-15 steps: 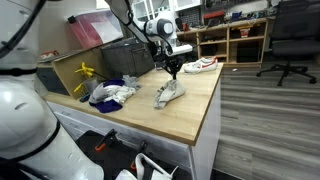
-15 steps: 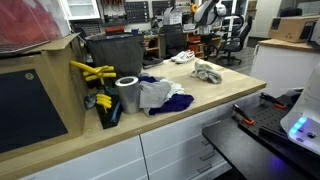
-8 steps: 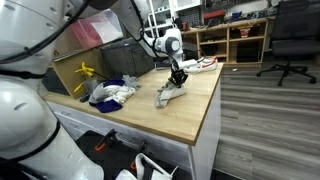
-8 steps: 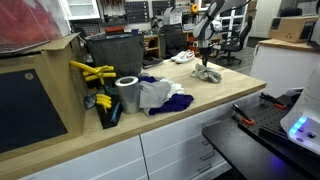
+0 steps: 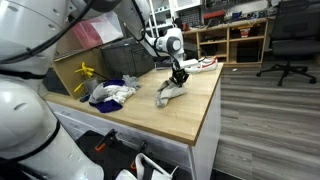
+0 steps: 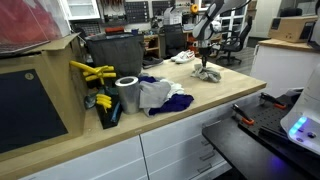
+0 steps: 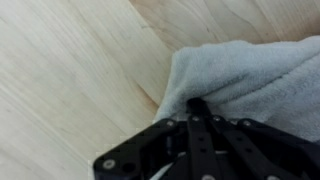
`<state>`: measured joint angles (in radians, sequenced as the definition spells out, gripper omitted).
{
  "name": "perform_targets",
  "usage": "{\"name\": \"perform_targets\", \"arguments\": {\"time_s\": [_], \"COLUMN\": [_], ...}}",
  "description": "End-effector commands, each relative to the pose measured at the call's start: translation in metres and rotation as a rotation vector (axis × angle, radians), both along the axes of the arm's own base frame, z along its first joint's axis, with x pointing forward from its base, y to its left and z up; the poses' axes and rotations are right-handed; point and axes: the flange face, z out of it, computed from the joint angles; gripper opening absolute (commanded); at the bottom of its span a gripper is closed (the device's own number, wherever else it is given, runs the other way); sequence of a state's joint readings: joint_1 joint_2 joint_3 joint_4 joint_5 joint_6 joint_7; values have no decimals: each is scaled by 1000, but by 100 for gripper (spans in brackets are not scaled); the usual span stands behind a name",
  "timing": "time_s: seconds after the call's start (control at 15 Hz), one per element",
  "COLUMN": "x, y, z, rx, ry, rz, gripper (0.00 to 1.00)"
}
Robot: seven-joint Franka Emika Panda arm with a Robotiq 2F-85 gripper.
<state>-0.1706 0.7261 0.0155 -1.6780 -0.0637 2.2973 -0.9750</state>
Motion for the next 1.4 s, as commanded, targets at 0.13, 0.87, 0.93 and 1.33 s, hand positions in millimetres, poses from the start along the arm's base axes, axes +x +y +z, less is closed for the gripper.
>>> {"name": "perform_targets", "arguments": {"time_s": [0.13, 0.87, 0.93, 1.33], "x": [6, -23, -27, -51], "y": [11, 20, 18, 9], "z": [36, 111, 107, 77], "rx": [19, -1, -7, -34], "ry": [-18, 71, 86, 175], "rz": [-29, -17, -18, -17], "gripper": [0, 0, 0, 0]}}
